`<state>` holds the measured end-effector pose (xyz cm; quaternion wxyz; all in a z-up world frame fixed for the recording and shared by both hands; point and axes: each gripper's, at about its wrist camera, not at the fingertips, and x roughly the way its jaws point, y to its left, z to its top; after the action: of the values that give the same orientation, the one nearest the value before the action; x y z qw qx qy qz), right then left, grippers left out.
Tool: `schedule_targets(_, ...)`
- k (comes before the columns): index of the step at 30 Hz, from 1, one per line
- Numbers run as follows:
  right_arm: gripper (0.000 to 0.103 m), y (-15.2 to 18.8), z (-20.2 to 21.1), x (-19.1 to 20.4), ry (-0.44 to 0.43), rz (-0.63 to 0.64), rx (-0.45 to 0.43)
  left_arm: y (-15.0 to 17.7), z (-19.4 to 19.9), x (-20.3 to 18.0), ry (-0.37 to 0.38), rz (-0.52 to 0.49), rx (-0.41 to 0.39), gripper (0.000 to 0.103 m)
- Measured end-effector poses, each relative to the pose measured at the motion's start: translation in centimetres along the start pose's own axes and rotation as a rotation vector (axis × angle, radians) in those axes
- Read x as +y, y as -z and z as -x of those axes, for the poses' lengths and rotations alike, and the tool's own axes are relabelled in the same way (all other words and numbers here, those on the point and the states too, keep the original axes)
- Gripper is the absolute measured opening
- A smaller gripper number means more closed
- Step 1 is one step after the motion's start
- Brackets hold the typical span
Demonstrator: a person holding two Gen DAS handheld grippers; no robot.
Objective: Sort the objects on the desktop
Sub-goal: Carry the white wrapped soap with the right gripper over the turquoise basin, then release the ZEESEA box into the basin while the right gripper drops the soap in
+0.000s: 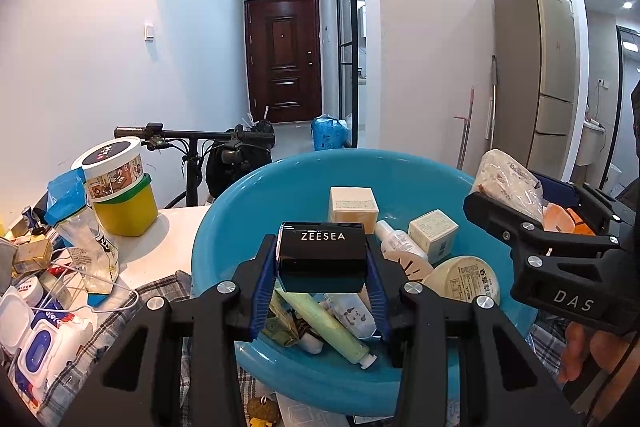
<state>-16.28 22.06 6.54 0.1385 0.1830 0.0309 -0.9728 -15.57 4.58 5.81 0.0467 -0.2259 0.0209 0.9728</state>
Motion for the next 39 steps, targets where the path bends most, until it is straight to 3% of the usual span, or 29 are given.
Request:
schedule_targets(7,0.085,0.1,0.1,0.0,-0.003,0.001,-0.001,0.0,0.1,0.1,0.010,0.008,-0.002,0.045)
schedule_targets(9,0.085,0.1,0.1,0.1,-0.003,-0.001,-0.001,0.0,0.4,0.2,0.003,0.025,-0.029,0.083)
schedule_targets(10,0.085,0.2,0.1,0.0,-0.004,-0.004,0.002,0.0,0.8,0.2,-0.044,0.036,-0.061,0.103)
schedule_targets(13,0.085,0.2,0.0,-0.1,-0.006,-0.009,0.006,-0.2,1.7,0.1,-0.056,0.019,-0.117,0.103)
schedule_targets(23,0.085,0.3,-0.1,-0.2,-0.005,-0.012,0.017,0.1,0.7,0.1,-0.078,0.007,-0.051,0.103)
schedule_targets(31,0.085,0.2,-0.3,-0.5,-0.004,-0.015,0.023,0.1,0.7,0.7,-0.057,0.030,-0.043,0.103)
schedule_targets(39,0.085,0.3,-0.6,-0.8,-0.002,-0.031,0.031,0.2,0.6,0.2,-0.094,0.009,-0.040,0.103)
